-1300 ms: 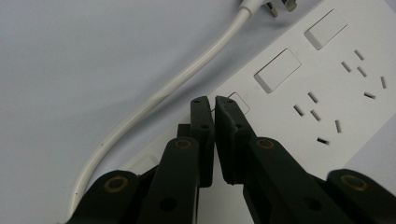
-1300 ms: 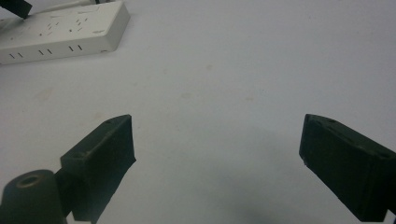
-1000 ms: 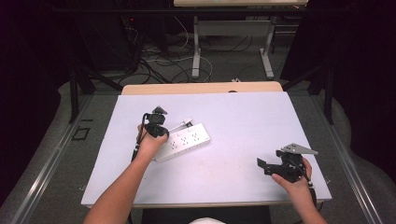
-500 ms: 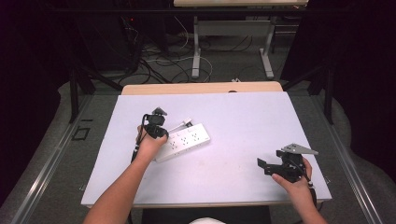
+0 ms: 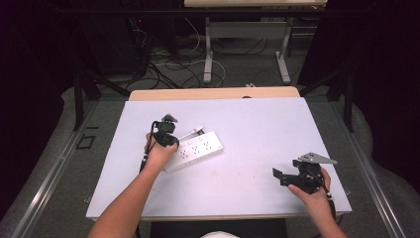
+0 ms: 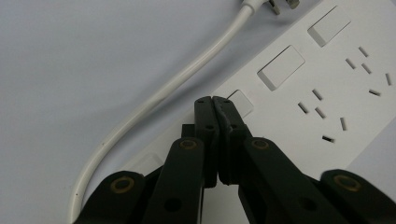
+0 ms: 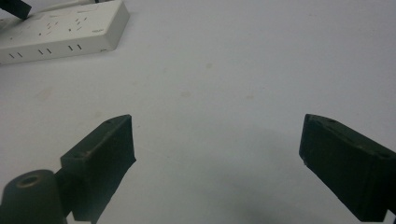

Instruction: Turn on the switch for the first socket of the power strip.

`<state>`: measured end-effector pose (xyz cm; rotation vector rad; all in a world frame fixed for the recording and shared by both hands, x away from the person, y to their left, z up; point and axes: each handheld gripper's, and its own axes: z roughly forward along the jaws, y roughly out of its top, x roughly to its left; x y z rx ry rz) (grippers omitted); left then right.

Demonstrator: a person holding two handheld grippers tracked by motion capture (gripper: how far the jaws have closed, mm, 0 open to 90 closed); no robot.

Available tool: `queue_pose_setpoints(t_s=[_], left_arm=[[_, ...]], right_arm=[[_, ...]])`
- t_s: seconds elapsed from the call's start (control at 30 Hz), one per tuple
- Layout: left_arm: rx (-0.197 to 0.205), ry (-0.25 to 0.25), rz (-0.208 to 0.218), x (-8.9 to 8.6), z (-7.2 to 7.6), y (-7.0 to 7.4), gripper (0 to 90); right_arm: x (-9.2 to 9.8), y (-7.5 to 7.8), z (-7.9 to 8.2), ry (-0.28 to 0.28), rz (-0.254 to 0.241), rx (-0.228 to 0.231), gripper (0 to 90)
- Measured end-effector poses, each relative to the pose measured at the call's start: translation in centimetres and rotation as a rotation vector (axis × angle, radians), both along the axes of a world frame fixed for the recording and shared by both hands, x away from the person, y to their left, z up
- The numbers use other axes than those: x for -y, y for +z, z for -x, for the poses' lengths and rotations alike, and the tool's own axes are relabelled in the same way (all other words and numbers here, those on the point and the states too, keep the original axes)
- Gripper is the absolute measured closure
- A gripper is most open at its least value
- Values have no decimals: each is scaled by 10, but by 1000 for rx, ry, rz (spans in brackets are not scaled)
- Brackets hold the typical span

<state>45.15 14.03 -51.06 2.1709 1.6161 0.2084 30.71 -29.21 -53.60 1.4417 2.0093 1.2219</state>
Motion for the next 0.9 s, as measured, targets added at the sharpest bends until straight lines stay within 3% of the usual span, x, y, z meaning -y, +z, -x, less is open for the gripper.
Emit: queue_pose_setpoints(t_s=[0.43, 0.9], left_arm=[[17, 5, 6, 0, 1, 3, 816], [52, -13, 22, 2, 1, 8, 654]], right_arm=[[0, 0, 0, -3, -6, -7, 102], [1, -1, 0, 0, -6, -7, 102]])
